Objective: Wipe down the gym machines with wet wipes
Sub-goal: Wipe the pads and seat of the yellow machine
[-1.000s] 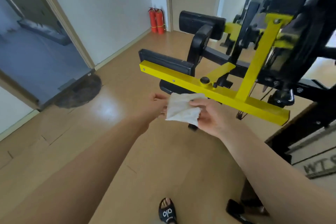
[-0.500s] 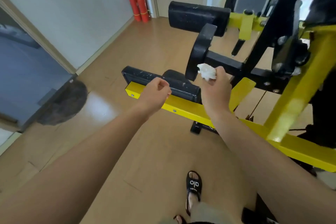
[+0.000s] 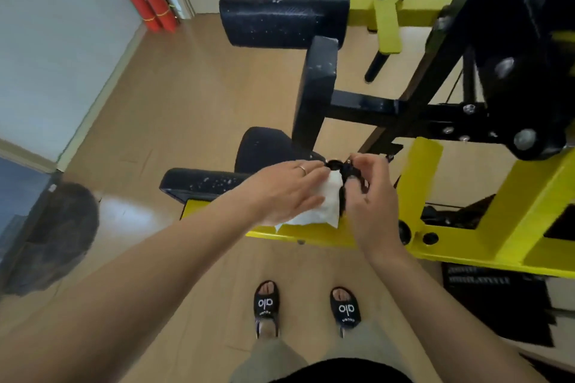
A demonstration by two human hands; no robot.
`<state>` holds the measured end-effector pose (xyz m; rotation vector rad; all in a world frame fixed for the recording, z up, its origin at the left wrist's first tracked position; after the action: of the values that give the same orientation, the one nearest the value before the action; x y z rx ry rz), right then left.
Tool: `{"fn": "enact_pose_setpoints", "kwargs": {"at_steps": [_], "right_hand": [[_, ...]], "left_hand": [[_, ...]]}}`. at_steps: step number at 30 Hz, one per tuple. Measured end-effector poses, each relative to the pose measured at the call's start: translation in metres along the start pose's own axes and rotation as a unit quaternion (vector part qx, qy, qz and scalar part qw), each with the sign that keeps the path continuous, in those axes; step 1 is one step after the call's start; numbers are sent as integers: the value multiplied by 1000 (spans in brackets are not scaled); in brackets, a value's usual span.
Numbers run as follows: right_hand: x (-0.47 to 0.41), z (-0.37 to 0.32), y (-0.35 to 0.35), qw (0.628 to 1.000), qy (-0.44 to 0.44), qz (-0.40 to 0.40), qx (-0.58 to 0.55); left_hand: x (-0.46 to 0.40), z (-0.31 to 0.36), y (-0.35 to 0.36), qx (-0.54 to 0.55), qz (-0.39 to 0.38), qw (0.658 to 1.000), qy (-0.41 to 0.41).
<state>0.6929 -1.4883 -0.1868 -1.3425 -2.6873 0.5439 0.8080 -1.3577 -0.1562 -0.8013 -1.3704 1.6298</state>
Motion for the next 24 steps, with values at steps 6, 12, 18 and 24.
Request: {"fn": "enact_pose_setpoints", "kwargs": {"at_steps": [6, 12, 18, 24], "right_hand": [[2, 11, 45, 975, 214, 60, 12], [9, 8, 66, 954, 202, 212, 62], [9, 7, 69, 951, 225, 205, 52], [8, 5, 68, 959, 235, 146, 55]], "left_hand": [[-11, -8, 27, -108, 14, 986, 129], [-4, -16, 30, -99, 44, 983, 151], [43, -94, 23, -91, -2, 991, 100], [45, -97, 17, -158, 27, 976, 150]]}}
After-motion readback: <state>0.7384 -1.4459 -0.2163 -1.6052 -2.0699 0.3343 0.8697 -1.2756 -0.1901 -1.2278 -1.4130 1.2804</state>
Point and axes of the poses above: each hand's wrist, its own x-axis away from the middle knuckle, its own y-axis out of the palm, z = x × y, the point moved 1 cm from there along -x, towards the middle knuckle, and after that the axes turned 15 degrees about z, right-handed, at the moved point
